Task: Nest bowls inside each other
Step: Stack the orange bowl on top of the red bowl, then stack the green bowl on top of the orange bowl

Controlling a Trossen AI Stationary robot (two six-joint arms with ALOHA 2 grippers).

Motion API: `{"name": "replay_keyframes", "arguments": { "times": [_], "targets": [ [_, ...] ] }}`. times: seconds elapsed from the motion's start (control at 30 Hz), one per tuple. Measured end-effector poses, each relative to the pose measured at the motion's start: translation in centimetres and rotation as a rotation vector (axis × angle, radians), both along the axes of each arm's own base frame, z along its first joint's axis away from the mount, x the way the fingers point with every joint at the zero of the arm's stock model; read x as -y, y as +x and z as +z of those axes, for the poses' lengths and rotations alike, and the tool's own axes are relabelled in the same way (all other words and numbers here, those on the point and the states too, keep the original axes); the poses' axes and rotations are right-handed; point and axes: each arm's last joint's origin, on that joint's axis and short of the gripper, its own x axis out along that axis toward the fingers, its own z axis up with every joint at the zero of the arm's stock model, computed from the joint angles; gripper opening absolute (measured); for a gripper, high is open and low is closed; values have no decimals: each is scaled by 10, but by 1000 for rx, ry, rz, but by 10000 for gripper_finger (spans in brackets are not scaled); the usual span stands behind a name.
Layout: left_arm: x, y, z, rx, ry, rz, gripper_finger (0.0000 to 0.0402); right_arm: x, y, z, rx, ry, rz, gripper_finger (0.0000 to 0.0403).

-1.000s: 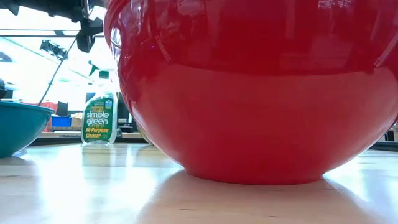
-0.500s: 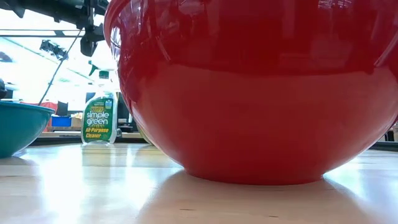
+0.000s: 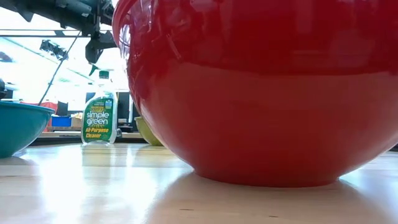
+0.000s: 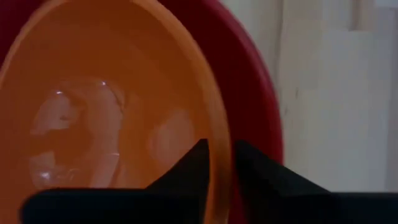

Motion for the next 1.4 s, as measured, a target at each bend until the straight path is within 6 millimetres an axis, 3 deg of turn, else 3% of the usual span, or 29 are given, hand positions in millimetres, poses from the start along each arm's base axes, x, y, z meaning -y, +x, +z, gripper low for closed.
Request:
{"name": "replay_keyframes", "arguments": {
  "times": [0.17,0.3,0.5,0.67,0.9,1.13,1.4],
  "targets": [
    [0,1,-3,-17,-46,9,181,7,0,3,-12,51,-23,151],
    [0,2,-14,-101,-132,28,181,15,0,22,-39,61,-42,172],
    [-2,11,-27,-153,-302,86,181,28,-5,55,-61,-90,-118,174],
    [-6,22,-46,-245,-442,168,181,46,-9,60,-28,-153,-216,174],
    [-22,40,-59,-200,-556,307,181,62,-37,75,58,-233,-339,174],
    [-44,53,-78,-195,-616,456,191,75,-66,80,175,-183,-390,174],
    [-60,60,-91,-153,-679,566,261,74,-77,66,221,-149,-393,174]
  ]
}}
